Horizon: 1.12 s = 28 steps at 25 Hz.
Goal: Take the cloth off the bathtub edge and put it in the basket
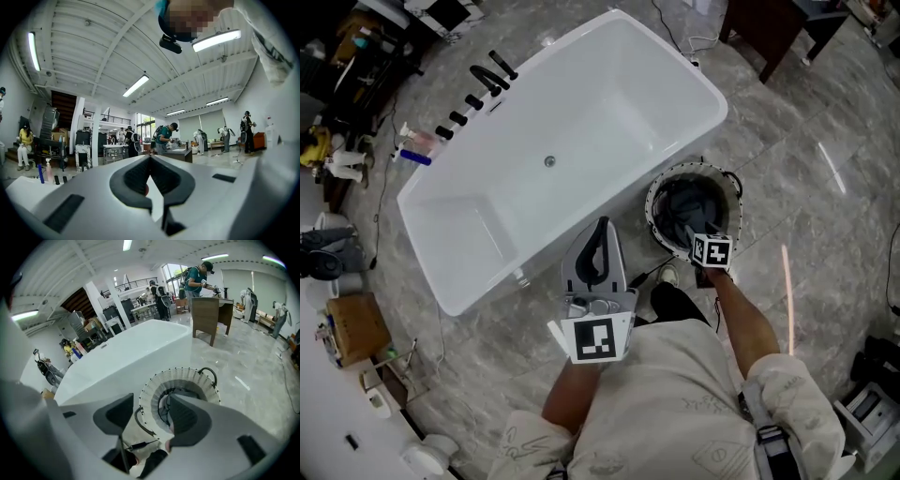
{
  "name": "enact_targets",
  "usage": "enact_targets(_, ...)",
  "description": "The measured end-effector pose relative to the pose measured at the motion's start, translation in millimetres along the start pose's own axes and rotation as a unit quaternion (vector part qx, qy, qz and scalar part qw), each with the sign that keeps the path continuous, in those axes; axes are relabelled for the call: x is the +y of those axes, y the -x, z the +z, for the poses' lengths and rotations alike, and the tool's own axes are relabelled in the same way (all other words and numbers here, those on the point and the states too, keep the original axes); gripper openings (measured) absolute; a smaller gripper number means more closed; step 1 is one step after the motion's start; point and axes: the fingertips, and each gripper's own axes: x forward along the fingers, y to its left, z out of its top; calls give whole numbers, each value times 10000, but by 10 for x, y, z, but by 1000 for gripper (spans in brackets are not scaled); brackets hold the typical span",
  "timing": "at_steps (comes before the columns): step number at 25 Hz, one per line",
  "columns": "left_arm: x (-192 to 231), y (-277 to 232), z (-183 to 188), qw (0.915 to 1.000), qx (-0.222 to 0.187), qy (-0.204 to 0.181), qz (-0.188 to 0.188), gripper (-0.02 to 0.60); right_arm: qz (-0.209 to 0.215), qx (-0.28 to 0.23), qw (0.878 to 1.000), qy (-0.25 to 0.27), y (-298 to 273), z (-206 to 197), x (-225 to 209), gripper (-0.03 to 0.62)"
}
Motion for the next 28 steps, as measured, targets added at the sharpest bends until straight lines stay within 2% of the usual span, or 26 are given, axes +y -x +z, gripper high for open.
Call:
enact_targets(3,170,116,32,9998,-37,40,166,-5,216,-242,9995,55,133,127,299,224)
enact_targets(6,384,258,40,9994,-37,100,331,-5,472,-460,9973,325,258,249,688,224)
enact_targets(11,808,507,63,9977,-74,150,656,-5,968,-949,9878,764,523,585,1453,219)
enact_targets(15,1140,719,79,9949,-123,192,980,-5,1314,-1422,9709,1406,802,865,2068,221)
enact_targets(20,1600,1012,66,9901,-123,264,1376,-5,1657,-1954,9493,1822,1181,1198,2736,222)
enact_targets(28,2124,1318,189,9810,-283,174,1912,-5,2110,-2857,9031,2413,1878,1880,3551,224)
